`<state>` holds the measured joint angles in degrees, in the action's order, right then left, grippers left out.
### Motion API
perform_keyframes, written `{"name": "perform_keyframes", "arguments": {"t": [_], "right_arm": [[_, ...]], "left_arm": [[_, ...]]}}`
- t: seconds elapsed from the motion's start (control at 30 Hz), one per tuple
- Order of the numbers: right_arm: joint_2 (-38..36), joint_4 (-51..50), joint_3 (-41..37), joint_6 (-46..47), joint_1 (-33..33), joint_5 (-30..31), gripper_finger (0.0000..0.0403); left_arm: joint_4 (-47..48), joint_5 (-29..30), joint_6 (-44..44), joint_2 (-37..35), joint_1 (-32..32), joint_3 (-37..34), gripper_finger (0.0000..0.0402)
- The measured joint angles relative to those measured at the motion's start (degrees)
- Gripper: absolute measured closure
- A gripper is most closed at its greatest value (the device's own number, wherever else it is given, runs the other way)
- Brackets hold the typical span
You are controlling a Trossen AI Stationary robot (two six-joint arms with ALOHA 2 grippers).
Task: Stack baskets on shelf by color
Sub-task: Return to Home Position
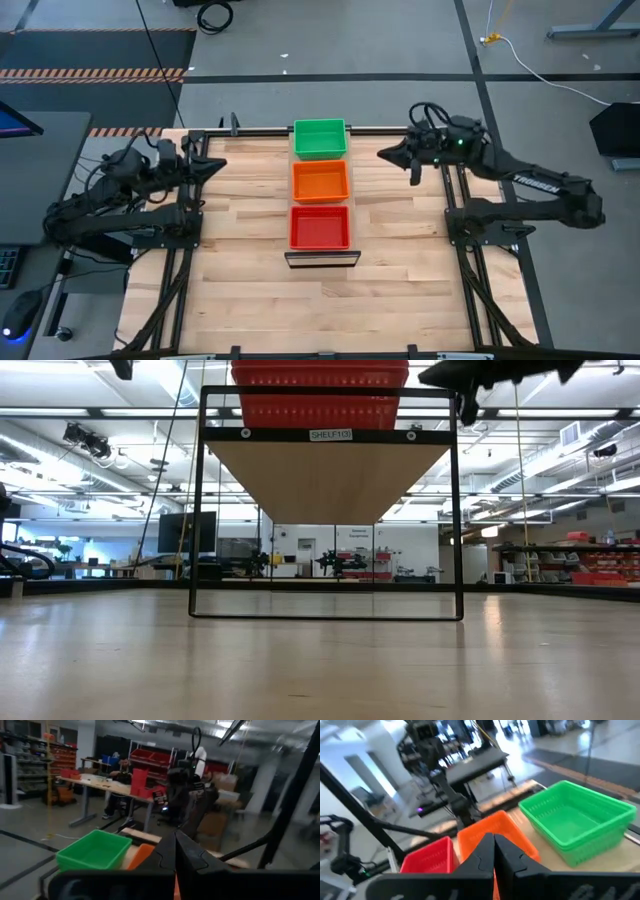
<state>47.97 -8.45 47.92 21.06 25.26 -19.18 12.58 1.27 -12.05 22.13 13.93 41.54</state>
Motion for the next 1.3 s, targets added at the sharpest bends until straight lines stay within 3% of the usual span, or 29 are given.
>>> {"name": "perform_keyframes", "arguments": {"t": [0.2,0.33,0.5,0.63,0.8,1.0,1.13,1.3], "right_arm": [[-0.7,13.5,-9.3,0.7,2.8,-2.1,0.04],[-1.5,17.3,-14.2,3.6,6.5,-3.8,0.04],[-2.8,29.7,-19.9,9.4,11.1,-9.2,0.04],[-3.6,33.3,-23.0,11.2,13.3,-10.0,0.04],[-3.5,33.3,-24.0,11.4,14.3,-16.0,0.04],[-3.9,32.4,-24.2,10.2,14.8,-19.7,0.04],[-3.8,36.1,-28.6,11.8,16.7,-20.2,0.04],[-3.8,49.0,-34.7,18.1,19.0,-21.2,0.04]], "left_arm": [[0.5,1.3,2.6,-1.0,0.4,-4.7,0.0401],[-9.1,0.5,-2.7,-4.3,0.5,-13.8,0.0401],[-21.7,0.5,-3.0,-8.1,0.5,-21.2,0.0401],[-22.6,-0.6,-5.1,-8.4,0.5,-22.4,0.0401],[-22.9,-4.7,-5.3,-8.3,0.5,-22.4,0.0401],[-22.2,-5.0,-3.1,-8.3,0.5,-23.0,0.0401],[-30.3,-5.0,-5.7,-9.4,0.5,-28.9,0.0401],[-44.1,-4.8,-9.0,-10.0,0.5,-37.7,0.0401]]}}
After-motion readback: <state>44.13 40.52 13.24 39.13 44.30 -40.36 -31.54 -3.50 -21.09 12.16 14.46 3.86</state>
